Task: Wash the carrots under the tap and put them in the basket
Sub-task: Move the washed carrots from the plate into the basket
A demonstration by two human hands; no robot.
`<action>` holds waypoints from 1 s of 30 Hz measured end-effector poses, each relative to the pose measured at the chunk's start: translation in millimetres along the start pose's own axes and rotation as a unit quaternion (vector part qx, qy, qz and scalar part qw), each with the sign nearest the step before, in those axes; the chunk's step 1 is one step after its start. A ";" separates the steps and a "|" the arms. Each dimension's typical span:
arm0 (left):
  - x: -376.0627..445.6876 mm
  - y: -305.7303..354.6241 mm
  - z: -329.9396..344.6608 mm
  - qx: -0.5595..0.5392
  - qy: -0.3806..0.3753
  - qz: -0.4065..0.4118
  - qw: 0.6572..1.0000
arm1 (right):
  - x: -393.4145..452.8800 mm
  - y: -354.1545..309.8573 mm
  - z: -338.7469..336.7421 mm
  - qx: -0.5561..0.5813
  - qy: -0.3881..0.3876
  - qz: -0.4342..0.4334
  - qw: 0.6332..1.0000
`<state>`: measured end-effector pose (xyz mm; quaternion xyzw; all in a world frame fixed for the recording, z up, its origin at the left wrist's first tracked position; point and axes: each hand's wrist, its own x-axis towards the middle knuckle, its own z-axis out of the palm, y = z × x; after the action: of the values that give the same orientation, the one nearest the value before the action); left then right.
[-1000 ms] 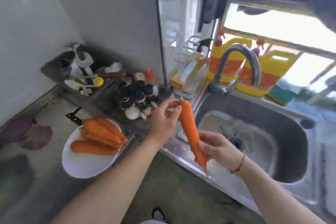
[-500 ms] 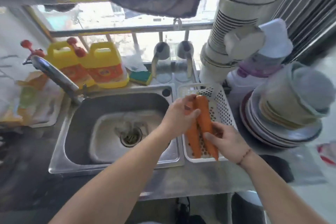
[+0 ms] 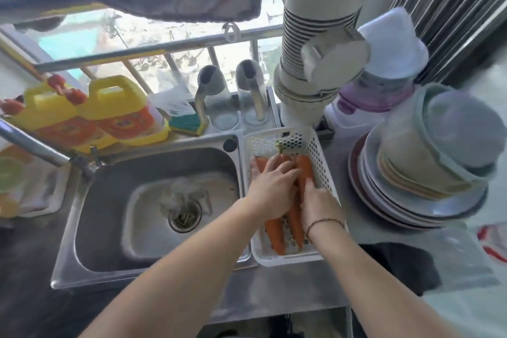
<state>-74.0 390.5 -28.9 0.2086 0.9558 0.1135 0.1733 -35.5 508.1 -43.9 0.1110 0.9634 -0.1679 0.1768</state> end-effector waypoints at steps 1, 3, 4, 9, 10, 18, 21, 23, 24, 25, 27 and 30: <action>-1.4 -0.6 1.5 0.007 -0.008 0.004 1.000 | 0.3 0.3 4.2 -0.014 0.001 -0.008 1.000; -3.7 -1.2 4.9 0.009 -0.014 0.014 1.000 | -1.1 0.9 9.5 -0.033 -0.002 -0.016 0.999; -4.9 -1.8 6.4 0.007 -0.008 0.021 1.000 | -1.8 0.5 10.7 -0.035 -0.009 -0.015 0.999; -24.3 -20.1 8.3 -0.073 0.064 0.060 0.993 | -13.1 -17.1 -2.5 -0.067 0.008 -0.031 0.997; -33.0 -28.7 8.2 -0.099 0.098 0.072 0.988 | -17.4 -26.1 -6.6 -0.076 0.033 -0.051 0.995; -185.8 -143.0 1.3 -0.256 0.364 -0.100 0.890 | -82.7 -184.8 17.4 -0.037 0.059 -0.297 0.952; -269.1 -204.9 5.4 -0.246 0.379 -0.195 0.871 | -121.1 -258.4 52.8 -0.071 0.006 -0.378 0.923; -325.9 -243.8 7.7 -0.243 0.377 -0.262 0.854 | -147.9 -306.0 81.7 -0.094 -0.027 -0.422 0.901; -355.4 -261.1 9.2 -0.241 0.375 -0.290 0.847 | -163.6 -329.8 97.5 -0.106 -0.043 -0.448 0.887; -383.8 -277.6 11.5 -0.237 0.374 -0.313 0.840 | -179.1 -352.6 112.9 -0.117 -0.059 -0.471 0.872; -439.8 -305.5 15.9 -0.229 0.372 -0.356 0.826 | -212.1 -395.1 142.1 -0.141 -0.094 -0.506 0.846; -516.8 -338.1 25.4 -0.225 0.372 -0.418 0.797 | -258.1 -448.9 182.1 -0.157 -0.121 -0.544 0.816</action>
<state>254.9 -132.2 -3.2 -0.3146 0.8885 0.3104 -0.1234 132.8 -10.4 20.8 -0.4813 0.8511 -0.0950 0.1872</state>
